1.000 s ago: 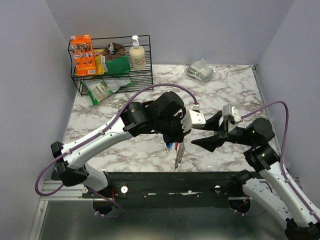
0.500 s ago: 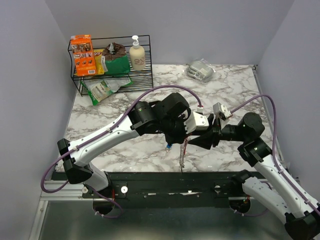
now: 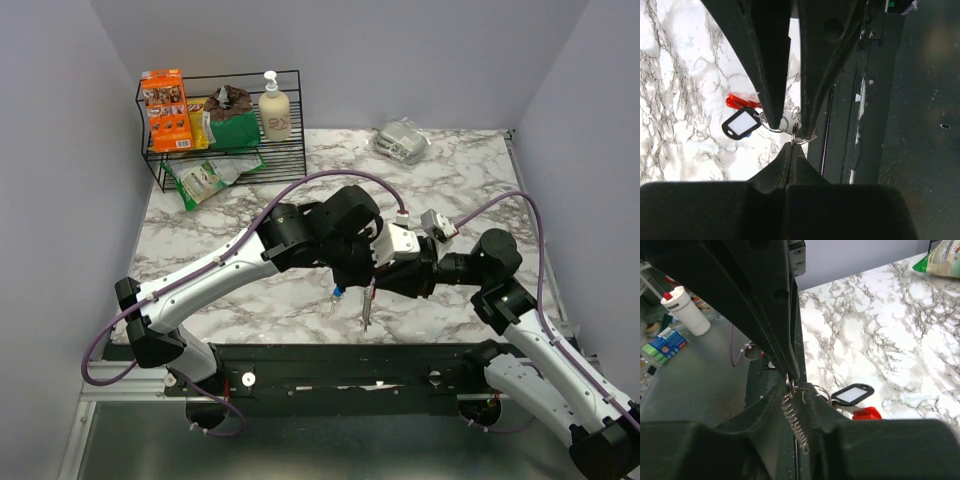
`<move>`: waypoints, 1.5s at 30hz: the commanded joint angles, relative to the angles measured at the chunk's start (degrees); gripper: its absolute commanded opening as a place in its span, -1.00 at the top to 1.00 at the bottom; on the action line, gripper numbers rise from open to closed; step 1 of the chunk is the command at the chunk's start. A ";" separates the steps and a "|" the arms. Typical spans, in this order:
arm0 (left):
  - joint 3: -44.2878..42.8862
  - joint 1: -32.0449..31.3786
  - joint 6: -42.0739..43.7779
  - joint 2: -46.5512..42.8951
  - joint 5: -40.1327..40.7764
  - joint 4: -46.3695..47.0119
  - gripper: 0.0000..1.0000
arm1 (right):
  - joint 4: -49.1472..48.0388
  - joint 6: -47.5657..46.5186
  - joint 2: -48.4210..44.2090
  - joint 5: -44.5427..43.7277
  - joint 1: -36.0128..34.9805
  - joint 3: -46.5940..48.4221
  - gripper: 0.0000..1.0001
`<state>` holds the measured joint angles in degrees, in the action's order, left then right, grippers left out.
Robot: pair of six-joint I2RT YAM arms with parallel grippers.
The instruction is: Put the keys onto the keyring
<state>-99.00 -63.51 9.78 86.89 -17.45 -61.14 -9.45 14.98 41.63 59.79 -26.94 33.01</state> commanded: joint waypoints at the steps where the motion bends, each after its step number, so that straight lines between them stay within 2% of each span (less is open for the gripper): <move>1: -1.54 -0.74 -0.29 -1.20 -0.83 2.17 1.00 | -4.08 2.15 -0.58 1.03 -0.22 -1.28 0.47; 6: -1.46 -1.01 -0.55 -1.11 -0.83 1.99 1.00 | -6.10 3.65 -1.11 0.15 -0.22 -2.16 0.60; 7: -1.54 -1.09 -0.55 -1.11 -0.83 2.08 1.00 | -6.02 3.56 -0.85 0.15 -0.22 -1.99 0.68; 8: -1.37 -1.18 -0.55 -1.20 -0.83 2.17 1.00 | -5.93 3.56 -0.67 0.33 -0.22 -1.99 0.89; 9: -1.46 -1.18 -0.64 -1.20 -0.83 2.26 1.00 | -5.75 3.39 -0.50 0.33 -0.22 -1.90 0.98; 17: -0.14 -1.36 -1.17 -2.69 1.54 4.80 0.99 | -5.13 2.33 -3.12 -2.48 -0.31 -2.87 0.99; 18: 0.47 -1.27 -1.25 -3.30 2.68 6.46 0.95 | -5.31 2.33 -3.57 -2.66 -0.22 -3.22 0.99; 19: 1.17 -1.27 -1.43 -4.70 3.64 7.43 0.67 | -5.49 2.42 -3.83 -2.92 -0.22 -3.48 0.99; 21: 3.46 -1.27 -1.87 -6.38 5.23 11.02 0.32 | -5.93 2.51 -4.62 -3.01 -0.22 -3.66 0.99; 22: 4.33 -1.36 -2.04 -8.21 7.06 12.27 -0.06 | -5.93 2.51 -4.80 -3.10 -0.22 -3.66 0.99; 25: 8.20 -1.18 -3.45 -12.86 10.32 18.50 -0.46 | -6.72 2.95 -5.41 -3.19 -0.22 -4.01 0.99; 28: 13.38 -0.49 -6.08 -16.92 13.05 26.15 -0.66 | -9.00 3.74 -6.20 -3.19 -0.22 -5.06 0.99; 32: 20.93 2.93 -9.60 -24.57 12.19 34.32 -0.82 | -11.37 4.44 -7.26 -3.63 -0.22 -5.77 0.99; 35: 25.50 6.97 -14.87 -28.25 6.05 39.69 -0.85 | -13.04 5.23 -8.31 -4.33 -0.22 -6.12 0.99; 36: 26.74 10.12 -16.36 -28.97 0.89 42.22 -0.85 | -13.48 5.58 -8.66 -5.11 -0.31 -6.47 0.99; 39: 30.96 16.28 -21.64 -30.90 -7.30 47.15 -0.85 | -16.99 7.69 -9.98 -6.87 -0.22 -7.35 0.99; 45: 35.98 20.44 -27.35 -31.26 -15.67 53.57 -0.85 | -27.18 14.28 -17.26 -15.03 -0.22 -12.18 0.99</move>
<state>-65.47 -44.91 -11.46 55.96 -22.57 -15.75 -26.09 23.97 29.47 52.58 -27.00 23.44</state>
